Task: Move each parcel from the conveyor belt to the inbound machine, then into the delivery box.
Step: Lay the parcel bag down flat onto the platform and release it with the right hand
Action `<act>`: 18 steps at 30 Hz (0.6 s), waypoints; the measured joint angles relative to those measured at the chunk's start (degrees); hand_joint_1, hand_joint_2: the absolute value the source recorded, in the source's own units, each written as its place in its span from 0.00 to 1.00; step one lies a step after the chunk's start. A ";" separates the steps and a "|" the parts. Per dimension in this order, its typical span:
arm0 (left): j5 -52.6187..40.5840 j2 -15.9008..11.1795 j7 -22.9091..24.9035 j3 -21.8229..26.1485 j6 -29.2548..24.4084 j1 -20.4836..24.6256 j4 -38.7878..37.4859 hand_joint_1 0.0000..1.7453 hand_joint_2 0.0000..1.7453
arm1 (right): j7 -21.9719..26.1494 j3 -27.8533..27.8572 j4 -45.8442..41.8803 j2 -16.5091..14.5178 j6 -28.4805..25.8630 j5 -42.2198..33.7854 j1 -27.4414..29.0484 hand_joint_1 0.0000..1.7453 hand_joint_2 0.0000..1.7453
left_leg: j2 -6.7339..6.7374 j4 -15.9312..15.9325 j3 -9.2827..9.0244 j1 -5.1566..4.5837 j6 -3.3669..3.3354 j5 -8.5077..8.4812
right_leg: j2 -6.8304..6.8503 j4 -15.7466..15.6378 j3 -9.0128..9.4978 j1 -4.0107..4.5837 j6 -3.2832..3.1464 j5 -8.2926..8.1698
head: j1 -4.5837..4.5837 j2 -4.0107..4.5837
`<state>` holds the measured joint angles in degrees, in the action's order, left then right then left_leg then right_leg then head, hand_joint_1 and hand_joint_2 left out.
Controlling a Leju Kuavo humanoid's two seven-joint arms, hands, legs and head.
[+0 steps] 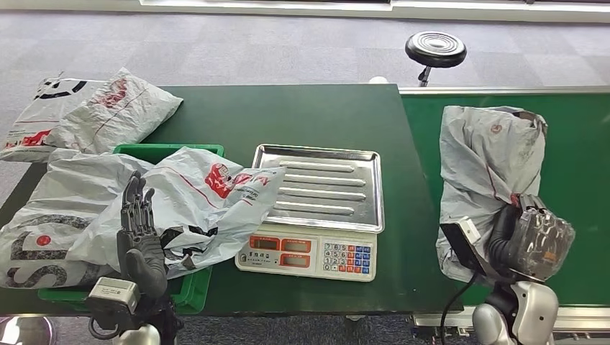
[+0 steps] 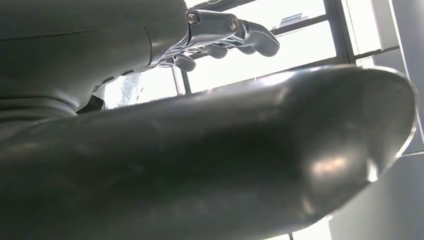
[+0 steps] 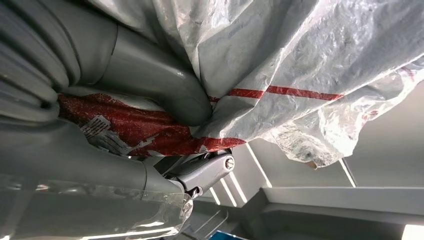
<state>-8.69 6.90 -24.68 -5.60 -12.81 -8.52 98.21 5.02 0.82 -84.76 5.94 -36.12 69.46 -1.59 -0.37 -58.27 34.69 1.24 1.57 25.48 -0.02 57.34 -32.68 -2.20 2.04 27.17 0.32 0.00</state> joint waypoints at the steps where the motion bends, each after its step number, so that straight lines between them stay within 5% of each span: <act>1: -0.01 0.05 0.00 0.00 0.00 0.00 0.04 0.00 0.00 | 0.08 -0.21 0.00 -0.07 -0.02 -0.16 -0.16 1.00 1.00 | 0.00 0.00 0.00 0.00 0.00 0.00 | 0.00 0.00 0.00 0.00 0.00 0.00 | 0.00 0.00; 4: -0.07 0.24 -0.03 0.01 0.00 0.03 0.07 0.00 0.00 | 1.20 -0.68 0.00 -0.22 0.42 -2.38 -0.51 1.00 1.00 | 0.00 0.00 0.02 0.00 0.00 0.00 | -0.02 0.00 -0.01 0.00 0.00 0.00 | -0.01 0.00; 9: -1.21 0.31 -0.45 0.02 -0.05 0.90 0.08 0.00 0.00 | 9.46 -2.58 0.66 -0.53 6.02 -16.96 -3.64 1.00 1.00 | 0.06 0.01 0.02 0.00 0.02 -0.01 | -0.11 0.02 -0.07 0.00 -0.02 -0.02 | -0.01 0.00; 15: -1.61 0.31 -0.64 0.02 -0.15 1.36 0.08 0.00 0.00 | 11.86 -3.40 1.41 -0.93 7.62 -19.10 -5.24 1.00 1.00 | 0.06 0.01 -0.01 0.00 0.02 -0.01 | -0.11 0.03 -0.04 0.01 -0.02 -0.03 | 0.01 0.00; 18: -1.26 0.25 -1.14 -0.06 -0.33 2.95 -0.60 0.00 0.00 | 18.39 -6.11 7.04 -2.94 13.78 -26.23 -12.67 1.00 1.00 | 0.10 0.02 -0.02 0.03 0.10 -0.10 | -0.16 0.06 -0.08 0.04 -0.10 -0.12 | 0.01 0.00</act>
<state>-9.94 7.15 -25.82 -5.66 -13.14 -5.57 97.62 23.40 -5.29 -77.72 3.00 -22.34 43.23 -14.25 -0.27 -58.25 34.67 1.27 1.66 25.38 -0.18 57.40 -32.75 -2.16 1.94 27.05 0.33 0.00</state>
